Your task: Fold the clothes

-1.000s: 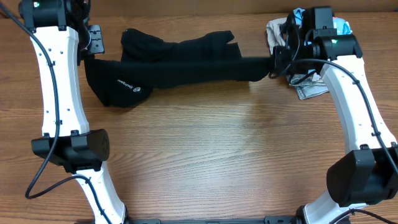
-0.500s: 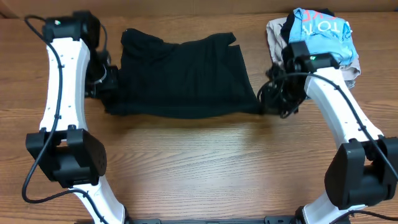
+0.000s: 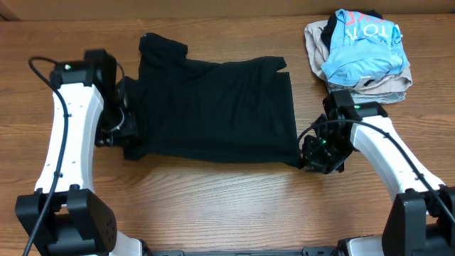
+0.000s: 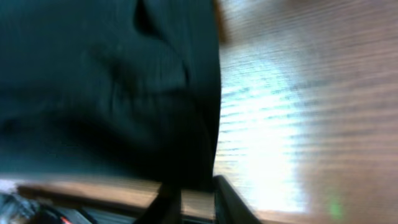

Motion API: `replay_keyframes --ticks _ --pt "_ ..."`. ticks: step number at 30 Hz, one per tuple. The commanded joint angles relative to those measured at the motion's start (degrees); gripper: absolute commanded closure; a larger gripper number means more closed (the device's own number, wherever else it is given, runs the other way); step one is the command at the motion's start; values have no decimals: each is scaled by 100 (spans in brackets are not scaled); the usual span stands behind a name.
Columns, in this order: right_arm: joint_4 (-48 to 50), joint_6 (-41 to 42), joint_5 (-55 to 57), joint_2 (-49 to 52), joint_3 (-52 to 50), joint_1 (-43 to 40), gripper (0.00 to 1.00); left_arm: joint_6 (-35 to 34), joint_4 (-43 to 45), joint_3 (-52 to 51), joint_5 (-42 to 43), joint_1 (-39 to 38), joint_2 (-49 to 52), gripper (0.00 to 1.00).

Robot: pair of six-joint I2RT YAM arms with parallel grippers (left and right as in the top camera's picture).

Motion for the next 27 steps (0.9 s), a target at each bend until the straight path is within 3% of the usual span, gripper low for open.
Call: replay_keyframes --ticks 1,7,12,14,27 --pt "59 227 4 -81 -125 0 66 -153 107 -608 188 24 -42 96" --pt "223 225 4 -81 -125 0 62 -151 308 -1102 662 24 -39 90" --pt "538 96 4 -81 -127 11 60 -61 337 -1104 592 26 -42 54" --pt "577 4 9 -81 -127 11 58 -59 363 -1104 590 24 -42 47" --pt "979 -608 -251 -81 -308 125 54 -68 938 -1104 361 31 -42 39"
